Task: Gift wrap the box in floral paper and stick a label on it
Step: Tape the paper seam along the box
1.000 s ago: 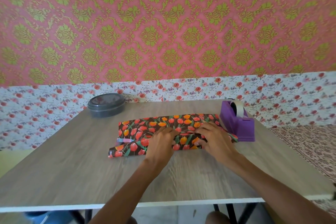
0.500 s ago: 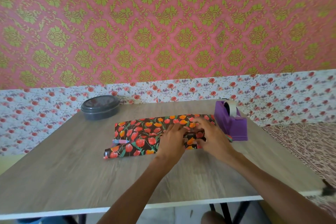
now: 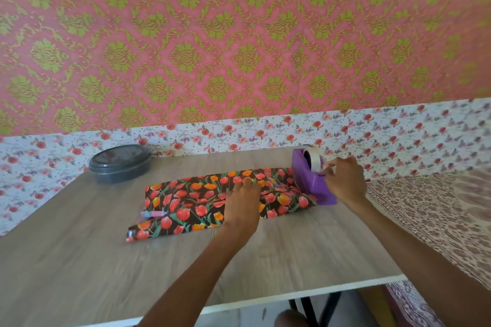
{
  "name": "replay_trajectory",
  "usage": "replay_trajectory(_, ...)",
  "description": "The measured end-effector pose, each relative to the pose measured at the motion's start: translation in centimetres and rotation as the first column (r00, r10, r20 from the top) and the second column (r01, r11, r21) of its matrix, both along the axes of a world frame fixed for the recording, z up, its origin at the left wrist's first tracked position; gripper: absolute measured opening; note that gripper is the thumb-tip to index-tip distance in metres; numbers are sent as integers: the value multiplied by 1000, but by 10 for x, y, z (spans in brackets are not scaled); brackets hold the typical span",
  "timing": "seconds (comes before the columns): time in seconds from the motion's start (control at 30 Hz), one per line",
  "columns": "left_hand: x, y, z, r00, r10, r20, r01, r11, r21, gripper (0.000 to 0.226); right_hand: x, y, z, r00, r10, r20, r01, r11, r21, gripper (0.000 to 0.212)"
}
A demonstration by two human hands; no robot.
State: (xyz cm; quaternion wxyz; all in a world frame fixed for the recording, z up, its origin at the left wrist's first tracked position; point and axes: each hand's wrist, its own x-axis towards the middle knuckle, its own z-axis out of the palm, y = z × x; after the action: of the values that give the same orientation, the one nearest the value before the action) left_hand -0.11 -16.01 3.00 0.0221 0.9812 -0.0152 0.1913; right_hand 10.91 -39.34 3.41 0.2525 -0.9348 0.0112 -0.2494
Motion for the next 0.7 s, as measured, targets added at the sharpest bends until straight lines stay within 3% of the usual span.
replay_trajectory(0.07, 3, -3, 7, 999, 11, -37, -10, 1000, 14, 51, 4, -4, 5, 974, 38, -226, -23, 997, 68, 37)
replay_trajectory(0.1, 4, -4, 9, 999, 11, -46, -10, 1000, 17, 52, 4, -3, 9, 941, 111, -319, -45, 977, 209, 40)
replay_trajectory(0.17, 5, -7, 11, 999, 11, -47, -10, 1000, 30, 55, 3, 0, 18, 857, 272, -438, 42, 810, 586, 35)
replay_trajectory(0.23, 5, -8, 9, 999, 8, -31, -6, 998, 55, 51, 3, -1, 29, 793, 380, -476, 147, 639, 755, 31)
replay_trajectory(0.3, 4, -8, 6, 1000, 1, -11, 0, 997, 80, 46, 9, -5, 42, 749, 440, -495, 226, 532, 816, 21)
replay_trajectory(0.43, 2, -5, 1, 1000, -21, 8, 21, 996, 85, 45, 17, -9, 53, 672, 458, -582, 442, 382, 812, 24)
replay_trajectory(0.53, 2, -4, 0, 1000, -26, 15, 25, 995, 91, 44, 14, -5, 55, 699, 473, -536, 390, 376, 841, 16)
replay_trajectory(0.7, 3, -1, -1, 999, -38, 36, 35, 996, 85, 44, 3, -3, 44, 796, 483, -365, 181, 384, 905, 38)
